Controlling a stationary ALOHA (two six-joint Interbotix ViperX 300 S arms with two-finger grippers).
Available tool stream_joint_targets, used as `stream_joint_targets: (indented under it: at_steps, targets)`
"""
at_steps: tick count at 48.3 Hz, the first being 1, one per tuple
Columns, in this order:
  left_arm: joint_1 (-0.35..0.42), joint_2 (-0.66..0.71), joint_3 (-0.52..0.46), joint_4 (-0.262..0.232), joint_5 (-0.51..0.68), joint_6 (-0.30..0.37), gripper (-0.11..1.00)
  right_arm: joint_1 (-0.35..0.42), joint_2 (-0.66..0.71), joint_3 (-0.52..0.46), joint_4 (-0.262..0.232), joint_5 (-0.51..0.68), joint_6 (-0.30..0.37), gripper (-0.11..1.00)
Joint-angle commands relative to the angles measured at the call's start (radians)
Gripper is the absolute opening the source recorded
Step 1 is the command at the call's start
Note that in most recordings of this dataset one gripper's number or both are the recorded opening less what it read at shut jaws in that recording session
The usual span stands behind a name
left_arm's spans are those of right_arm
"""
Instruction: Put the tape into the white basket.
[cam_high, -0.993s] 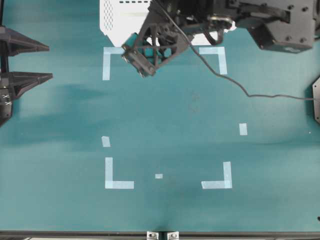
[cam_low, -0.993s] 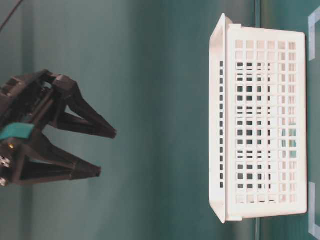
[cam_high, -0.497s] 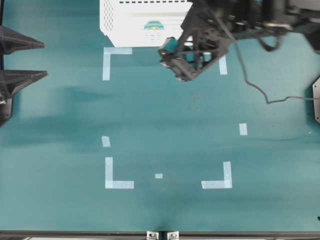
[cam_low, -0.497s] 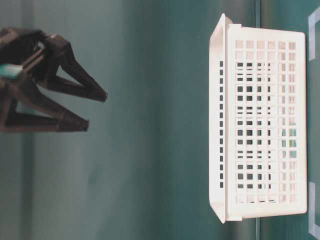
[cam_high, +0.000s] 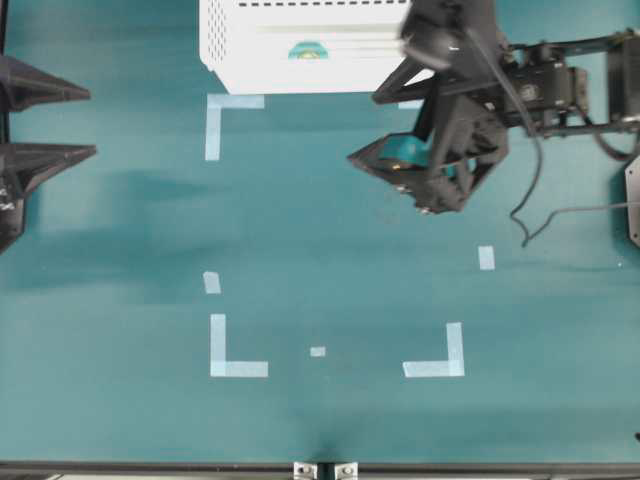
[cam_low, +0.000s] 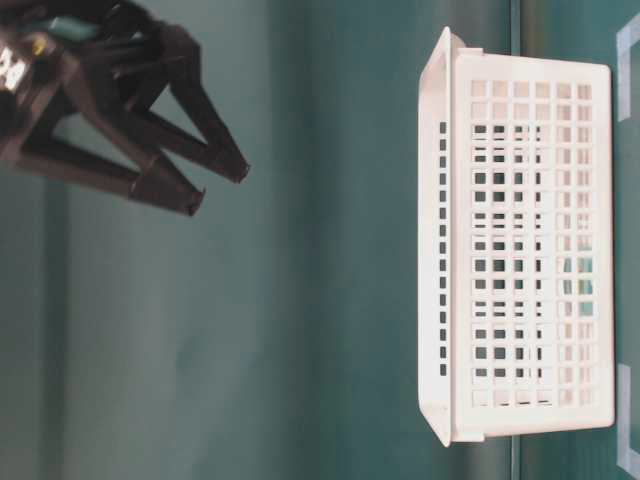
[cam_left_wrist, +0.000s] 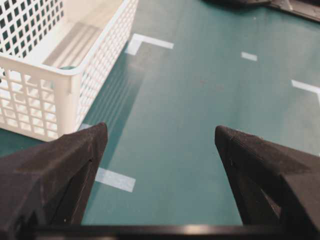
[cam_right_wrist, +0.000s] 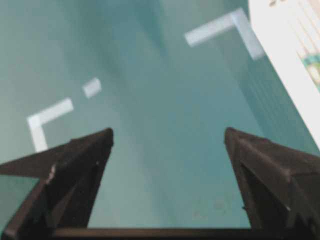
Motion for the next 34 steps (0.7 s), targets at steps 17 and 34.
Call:
stream_joint_targets:
  at_steps: [17,34]
  targets:
    - [0.005,0.005,0.000,-0.002,-0.011,0.005,0.76,0.008,-0.213,0.305,-0.107,-0.354,-0.032,0.98]
    - [0.005,0.006,0.006,-0.002,-0.012,0.005,0.76,0.008,-0.388,0.551,-0.196,-0.607,-0.032,0.98]
